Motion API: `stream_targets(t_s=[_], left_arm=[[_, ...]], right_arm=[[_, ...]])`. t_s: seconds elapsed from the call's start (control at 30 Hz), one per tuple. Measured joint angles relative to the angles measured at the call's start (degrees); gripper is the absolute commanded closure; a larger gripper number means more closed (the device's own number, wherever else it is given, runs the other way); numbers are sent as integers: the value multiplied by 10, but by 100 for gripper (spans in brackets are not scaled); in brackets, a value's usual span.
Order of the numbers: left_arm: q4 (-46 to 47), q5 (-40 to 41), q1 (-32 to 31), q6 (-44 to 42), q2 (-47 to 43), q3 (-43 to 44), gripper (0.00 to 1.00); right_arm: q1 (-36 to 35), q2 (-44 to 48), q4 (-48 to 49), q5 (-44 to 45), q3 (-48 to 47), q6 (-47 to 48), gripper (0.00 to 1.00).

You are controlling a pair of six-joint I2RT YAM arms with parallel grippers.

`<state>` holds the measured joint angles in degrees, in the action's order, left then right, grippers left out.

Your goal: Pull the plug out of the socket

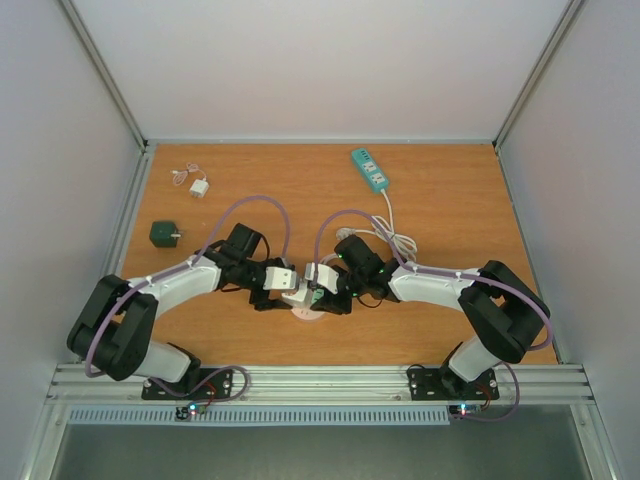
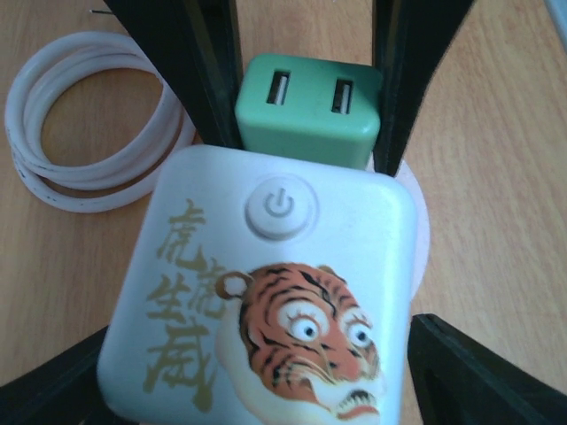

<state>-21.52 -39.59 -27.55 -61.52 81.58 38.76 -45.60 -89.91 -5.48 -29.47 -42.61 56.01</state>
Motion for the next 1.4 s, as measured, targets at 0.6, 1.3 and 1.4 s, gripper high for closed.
stream_targets(t_s=[0.6, 1.3, 1.4], left_arm=[[42, 5, -8, 18, -21, -26, 54], [13, 3, -8, 43, -24, -15, 65], [7, 2, -8, 43, -24, -12, 66]], right_arm=[[-1, 4, 0, -2, 20, 6, 34], [0, -1, 9, 19, 15, -20, 80], [0, -1, 11, 19, 15, -20, 82]])
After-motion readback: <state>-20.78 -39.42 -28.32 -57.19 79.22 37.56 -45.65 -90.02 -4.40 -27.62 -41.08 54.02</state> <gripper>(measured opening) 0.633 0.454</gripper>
